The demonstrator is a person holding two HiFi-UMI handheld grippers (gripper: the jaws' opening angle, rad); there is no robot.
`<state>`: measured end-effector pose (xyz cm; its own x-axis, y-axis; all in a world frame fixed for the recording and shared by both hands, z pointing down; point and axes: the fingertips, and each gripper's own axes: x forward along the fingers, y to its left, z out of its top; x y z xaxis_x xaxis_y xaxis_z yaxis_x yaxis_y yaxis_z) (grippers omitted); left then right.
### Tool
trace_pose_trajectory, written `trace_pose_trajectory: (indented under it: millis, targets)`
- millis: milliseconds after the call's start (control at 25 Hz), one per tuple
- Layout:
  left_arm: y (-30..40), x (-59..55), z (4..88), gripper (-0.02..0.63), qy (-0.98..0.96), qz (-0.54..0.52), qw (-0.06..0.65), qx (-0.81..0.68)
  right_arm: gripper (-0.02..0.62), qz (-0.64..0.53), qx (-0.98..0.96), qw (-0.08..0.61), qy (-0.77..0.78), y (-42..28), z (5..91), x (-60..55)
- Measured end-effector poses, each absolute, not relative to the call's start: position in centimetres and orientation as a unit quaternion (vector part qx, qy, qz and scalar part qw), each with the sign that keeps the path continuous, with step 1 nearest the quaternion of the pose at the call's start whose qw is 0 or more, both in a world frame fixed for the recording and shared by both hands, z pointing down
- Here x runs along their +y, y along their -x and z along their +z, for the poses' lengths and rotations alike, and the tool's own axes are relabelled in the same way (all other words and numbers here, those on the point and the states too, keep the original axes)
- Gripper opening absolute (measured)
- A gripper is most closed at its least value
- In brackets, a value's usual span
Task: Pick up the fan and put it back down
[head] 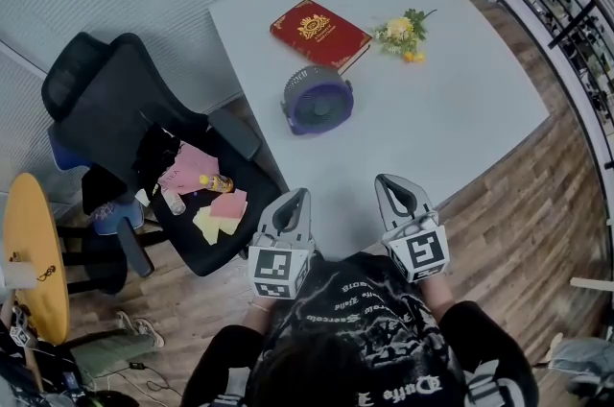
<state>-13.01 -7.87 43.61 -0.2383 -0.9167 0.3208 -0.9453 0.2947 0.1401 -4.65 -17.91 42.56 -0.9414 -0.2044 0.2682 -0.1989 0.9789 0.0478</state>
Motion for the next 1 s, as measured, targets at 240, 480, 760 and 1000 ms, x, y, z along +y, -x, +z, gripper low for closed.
trace_pose_trajectory:
  millis: [240, 480, 760, 1000]
  targets:
    - [12.91, -7.84, 43.64, 0.02, -0.593, 0.045, 0.177, -0.785, 0.007, -0.005, -0.985, 0.134, -0.106, 4.46, 42.17, -18.11]
    - [12.76, -8.06, 43.65, 0.02, -0.592, 0.048, 0.173, -0.786, 0.006, -0.009, -0.984, 0.14, -0.106, 4.46, 42.43, -18.09]
    - [12.94, -8.02, 43.65, 0.018, -0.59, 0.049, 0.173, -0.787, 0.006, -0.012, -0.985, 0.142, -0.099, 4.65, 42.42, -17.98]
    - [12.93, -7.88, 43.53, 0.019, -0.593, 0.052, 0.171, -0.786, 0.006, -0.012, -0.985, 0.147, -0.094, 4.86, 42.58, -17.79]
